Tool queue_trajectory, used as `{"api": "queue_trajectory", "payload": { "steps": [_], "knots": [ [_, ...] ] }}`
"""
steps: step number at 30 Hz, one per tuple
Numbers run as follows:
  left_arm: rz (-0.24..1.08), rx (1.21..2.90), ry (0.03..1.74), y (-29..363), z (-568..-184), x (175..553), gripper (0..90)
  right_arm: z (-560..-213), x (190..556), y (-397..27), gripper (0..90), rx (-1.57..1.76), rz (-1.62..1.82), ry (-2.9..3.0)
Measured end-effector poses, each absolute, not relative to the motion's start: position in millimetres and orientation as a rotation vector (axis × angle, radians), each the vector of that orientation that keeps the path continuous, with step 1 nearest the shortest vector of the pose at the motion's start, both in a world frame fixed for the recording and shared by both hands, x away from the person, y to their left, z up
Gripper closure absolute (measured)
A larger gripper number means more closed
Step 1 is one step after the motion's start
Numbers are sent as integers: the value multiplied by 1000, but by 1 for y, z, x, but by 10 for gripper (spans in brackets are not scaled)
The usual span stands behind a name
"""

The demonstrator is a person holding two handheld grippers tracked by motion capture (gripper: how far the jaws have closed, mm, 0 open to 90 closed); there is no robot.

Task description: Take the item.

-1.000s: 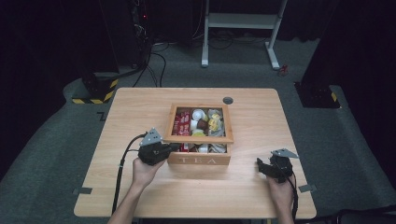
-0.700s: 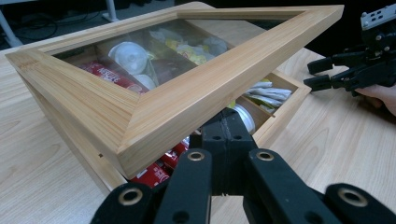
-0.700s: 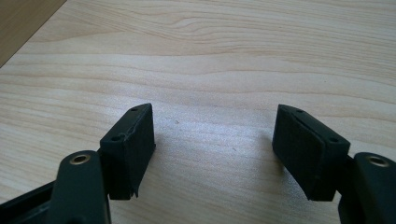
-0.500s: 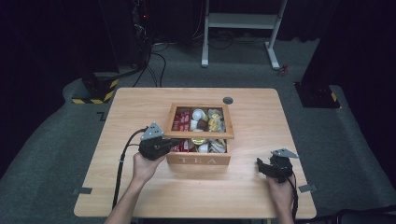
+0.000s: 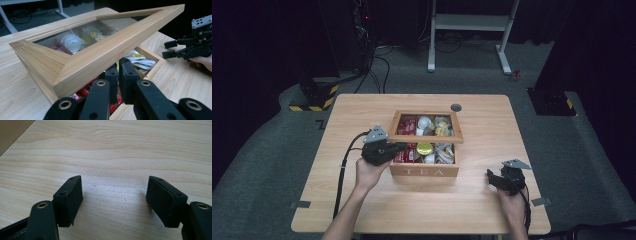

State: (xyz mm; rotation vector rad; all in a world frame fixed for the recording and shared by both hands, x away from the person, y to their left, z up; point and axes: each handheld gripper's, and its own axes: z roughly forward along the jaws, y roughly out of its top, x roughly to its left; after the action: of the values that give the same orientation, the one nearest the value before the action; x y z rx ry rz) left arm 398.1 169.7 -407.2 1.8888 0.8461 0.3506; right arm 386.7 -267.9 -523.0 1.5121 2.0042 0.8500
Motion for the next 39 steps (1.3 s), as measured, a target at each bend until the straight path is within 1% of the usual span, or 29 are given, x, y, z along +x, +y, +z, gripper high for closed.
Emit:
{"api": "queue_trajectory", "payload": {
  "steps": [8,10,12,16,22,24,30,39],
  "knots": [
    [342,1868,850,169,-401,401,809,-523,387,-266,247,1510,848,2015],
    [348,1865,850,168,-398,402,779,-521,387,-264,257,1538,832,2010],
    [343,1864,855,168,-396,403,770,-519,387,-263,281,1583,844,2012],
    [365,1867,858,166,-392,403,743,-515,385,-260,290,1583,911,2024],
    [366,1849,864,165,-388,405,721,-501,378,-248,277,1483,1058,2043],
    [351,1843,867,165,-386,407,714,-493,376,-242,251,1433,1123,2061],
    [357,1842,867,164,-382,410,702,-480,376,-226,239,1345,1203,2092],
    [358,1849,870,163,-374,415,682,-458,380,-187,293,1148,1321,2150]
  ]
}}
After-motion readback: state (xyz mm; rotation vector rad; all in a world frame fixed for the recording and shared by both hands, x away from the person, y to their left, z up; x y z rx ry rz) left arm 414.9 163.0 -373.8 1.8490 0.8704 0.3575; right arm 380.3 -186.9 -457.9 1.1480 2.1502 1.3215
